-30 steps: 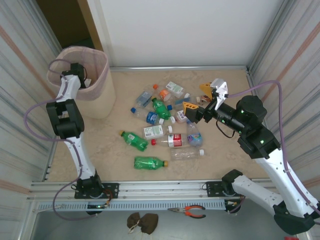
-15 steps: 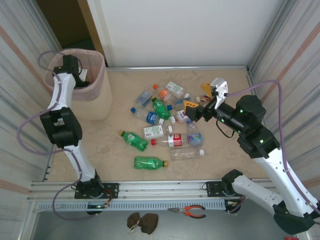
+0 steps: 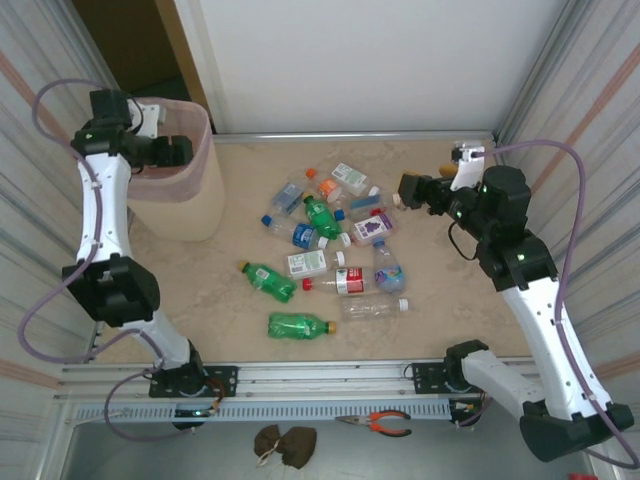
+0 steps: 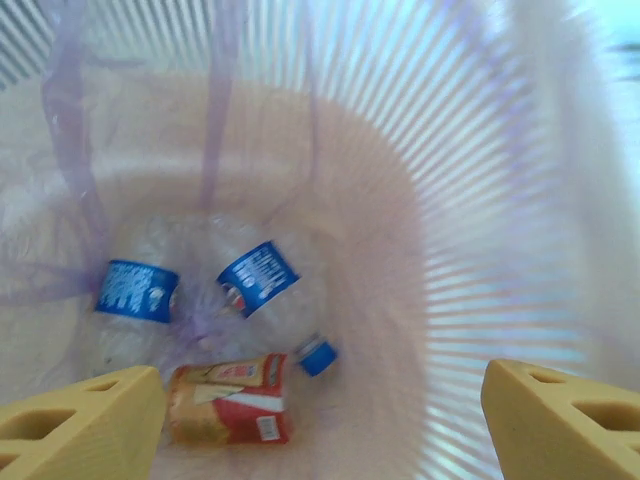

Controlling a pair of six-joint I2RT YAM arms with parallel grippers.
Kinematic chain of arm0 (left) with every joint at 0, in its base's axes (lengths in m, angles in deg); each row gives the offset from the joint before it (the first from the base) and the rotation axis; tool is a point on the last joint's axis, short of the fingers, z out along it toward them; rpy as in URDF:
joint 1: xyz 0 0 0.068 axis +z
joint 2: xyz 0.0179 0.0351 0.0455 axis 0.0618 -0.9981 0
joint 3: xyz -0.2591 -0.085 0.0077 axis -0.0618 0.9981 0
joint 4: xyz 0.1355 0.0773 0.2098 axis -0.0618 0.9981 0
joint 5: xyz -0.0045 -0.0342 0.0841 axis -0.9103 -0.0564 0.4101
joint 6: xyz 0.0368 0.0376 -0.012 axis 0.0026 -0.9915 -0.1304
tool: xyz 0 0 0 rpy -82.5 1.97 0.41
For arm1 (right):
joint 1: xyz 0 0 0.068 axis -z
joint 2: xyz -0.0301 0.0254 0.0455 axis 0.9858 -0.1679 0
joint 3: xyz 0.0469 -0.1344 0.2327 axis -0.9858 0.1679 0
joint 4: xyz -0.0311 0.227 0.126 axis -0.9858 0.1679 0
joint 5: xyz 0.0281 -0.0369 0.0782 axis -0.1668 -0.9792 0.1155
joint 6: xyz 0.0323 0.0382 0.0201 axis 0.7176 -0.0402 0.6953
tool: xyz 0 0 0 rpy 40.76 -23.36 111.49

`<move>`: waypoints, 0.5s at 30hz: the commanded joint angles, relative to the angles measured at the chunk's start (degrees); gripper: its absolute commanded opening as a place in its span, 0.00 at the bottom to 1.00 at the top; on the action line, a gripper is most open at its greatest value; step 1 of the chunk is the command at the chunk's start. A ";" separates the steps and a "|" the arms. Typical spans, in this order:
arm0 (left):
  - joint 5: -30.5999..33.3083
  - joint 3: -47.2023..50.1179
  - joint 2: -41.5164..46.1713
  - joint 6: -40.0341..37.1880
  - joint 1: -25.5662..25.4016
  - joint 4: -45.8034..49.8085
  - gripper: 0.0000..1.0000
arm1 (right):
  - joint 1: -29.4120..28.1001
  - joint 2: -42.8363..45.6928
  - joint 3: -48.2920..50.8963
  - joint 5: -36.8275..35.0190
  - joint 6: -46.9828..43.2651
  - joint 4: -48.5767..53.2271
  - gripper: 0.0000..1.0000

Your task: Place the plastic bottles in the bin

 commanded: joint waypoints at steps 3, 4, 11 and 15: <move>-12.83 1.43 6.50 3.98 0.33 -3.40 0.83 | 5.77 -2.61 -0.11 2.56 10.02 3.57 0.91; -14.66 2.23 7.58 4.60 0.36 -4.23 0.83 | 6.70 -2.99 0.13 2.70 10.80 3.91 0.91; -27.71 11.36 15.71 10.66 0.26 -13.82 0.82 | 11.08 -11.26 -1.08 -9.30 20.73 8.96 0.96; -34.45 19.94 20.43 17.76 0.03 -24.09 0.82 | 12.47 -17.88 -2.66 -13.34 28.60 11.12 0.97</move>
